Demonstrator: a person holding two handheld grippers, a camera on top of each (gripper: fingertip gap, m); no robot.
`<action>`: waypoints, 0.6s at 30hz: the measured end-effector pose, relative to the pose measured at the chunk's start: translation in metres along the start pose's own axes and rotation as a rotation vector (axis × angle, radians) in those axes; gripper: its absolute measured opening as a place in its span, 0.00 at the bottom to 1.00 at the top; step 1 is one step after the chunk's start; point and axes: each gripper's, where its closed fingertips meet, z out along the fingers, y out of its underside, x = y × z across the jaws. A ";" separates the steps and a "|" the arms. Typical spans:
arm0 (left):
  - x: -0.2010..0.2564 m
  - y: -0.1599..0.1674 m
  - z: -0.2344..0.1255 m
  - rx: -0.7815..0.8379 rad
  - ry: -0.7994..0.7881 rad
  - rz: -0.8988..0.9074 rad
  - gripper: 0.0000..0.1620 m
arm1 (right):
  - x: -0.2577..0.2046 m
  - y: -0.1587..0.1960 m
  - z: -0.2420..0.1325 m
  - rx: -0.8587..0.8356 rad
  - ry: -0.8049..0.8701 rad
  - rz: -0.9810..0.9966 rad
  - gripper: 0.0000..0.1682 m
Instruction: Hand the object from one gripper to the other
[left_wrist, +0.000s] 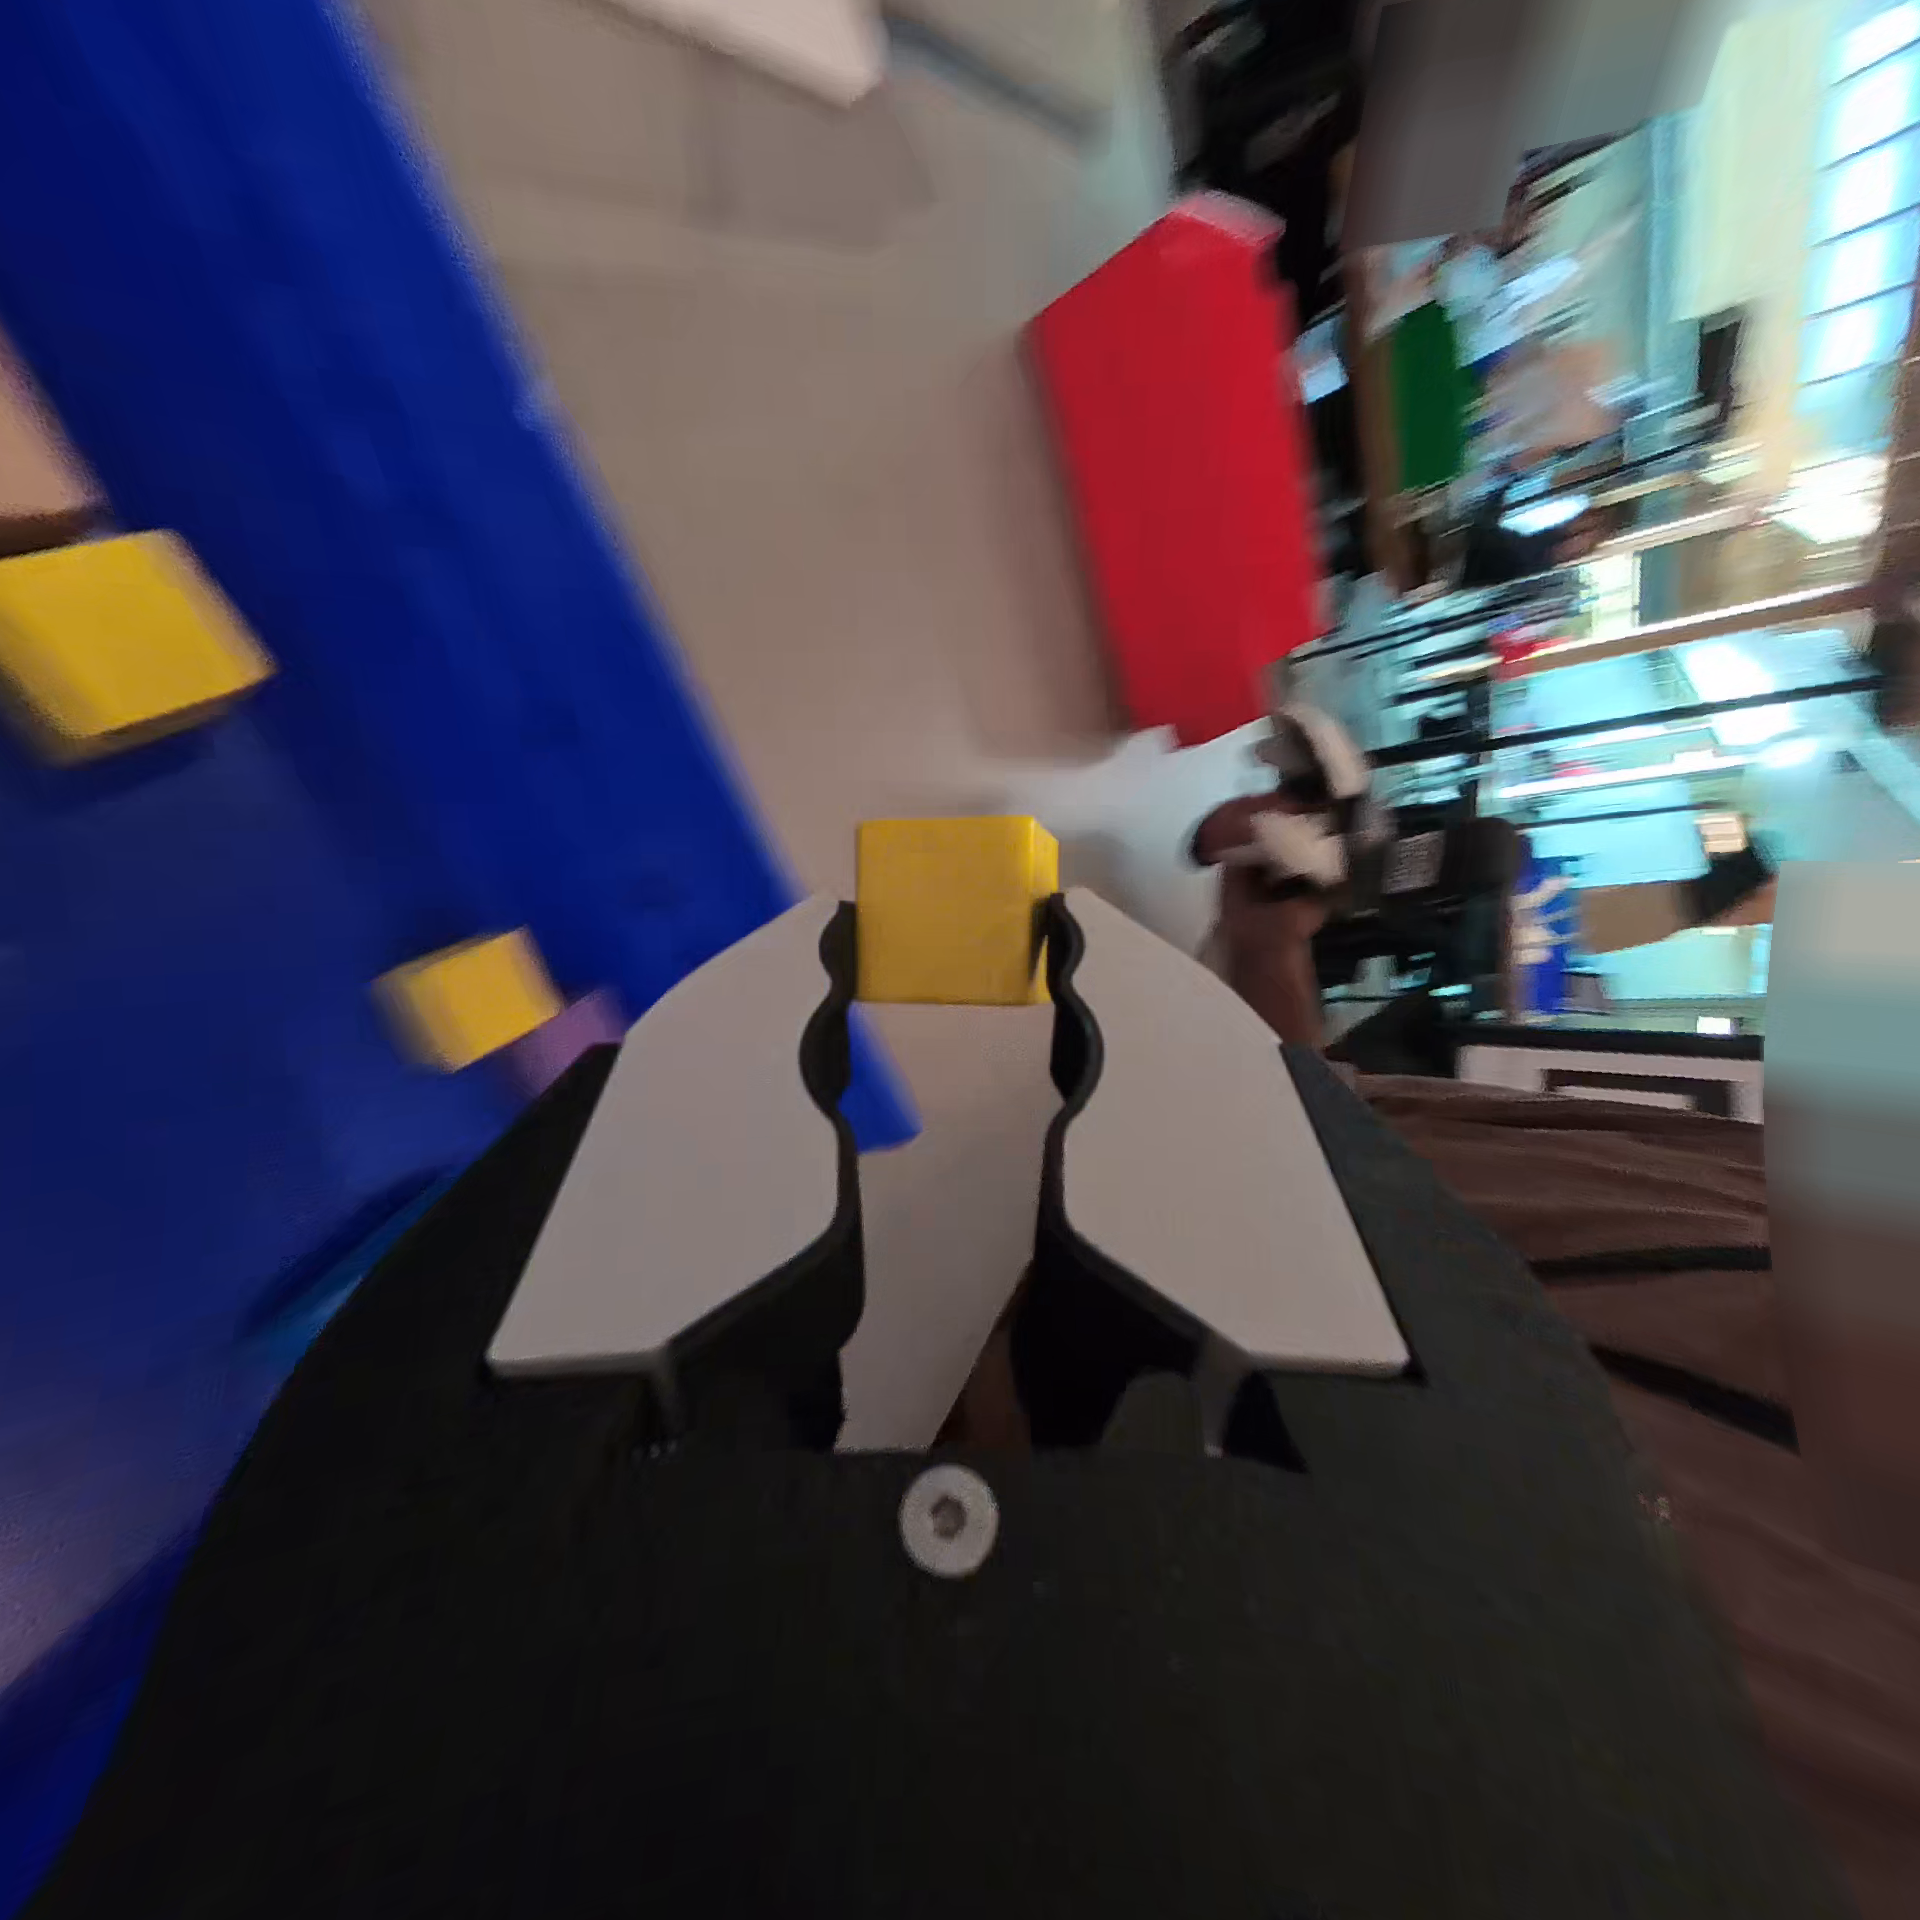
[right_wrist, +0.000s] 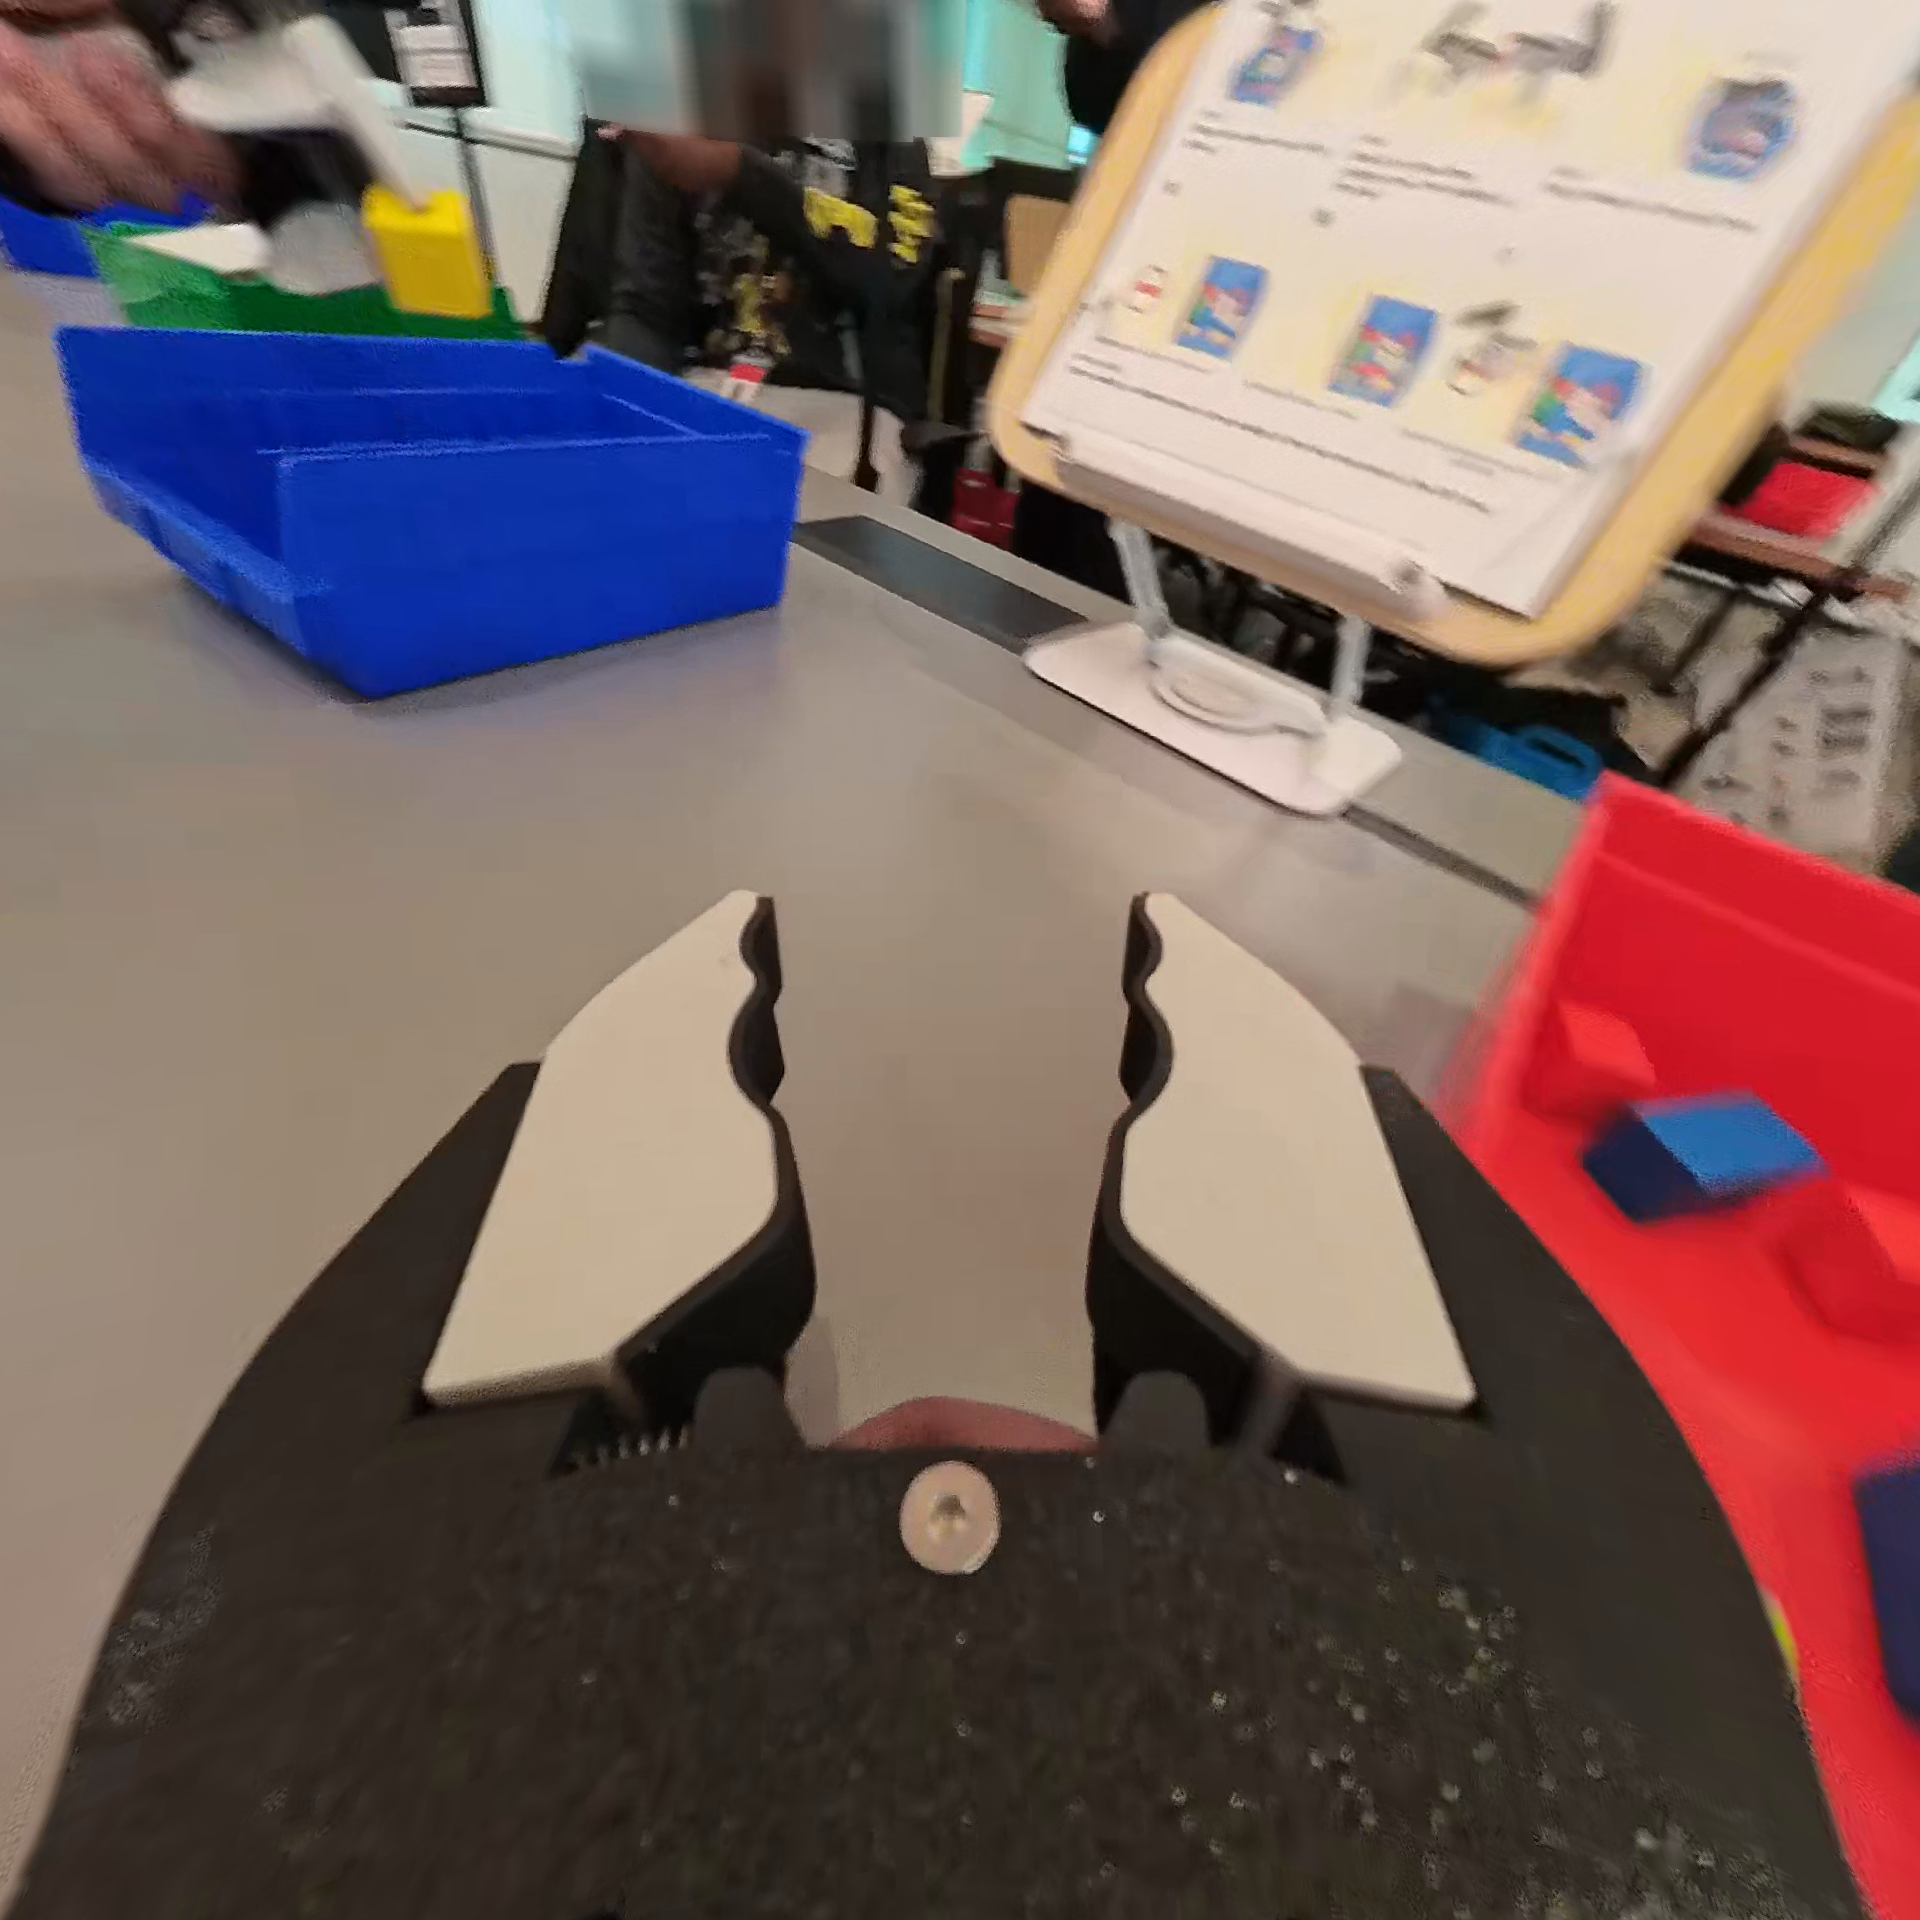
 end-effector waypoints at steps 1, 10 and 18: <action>0.019 -0.003 0.012 0.041 0.102 0.006 0.21 | -0.009 -0.011 0.015 0.009 -0.042 -0.033 0.38; 0.121 -0.013 0.142 0.090 0.582 -0.105 0.21 | -0.060 -0.101 0.131 0.106 -0.145 -0.243 0.36; 0.142 0.006 0.189 -0.042 0.621 -0.101 0.21 | -0.038 -0.098 0.128 0.095 -0.113 -0.206 0.21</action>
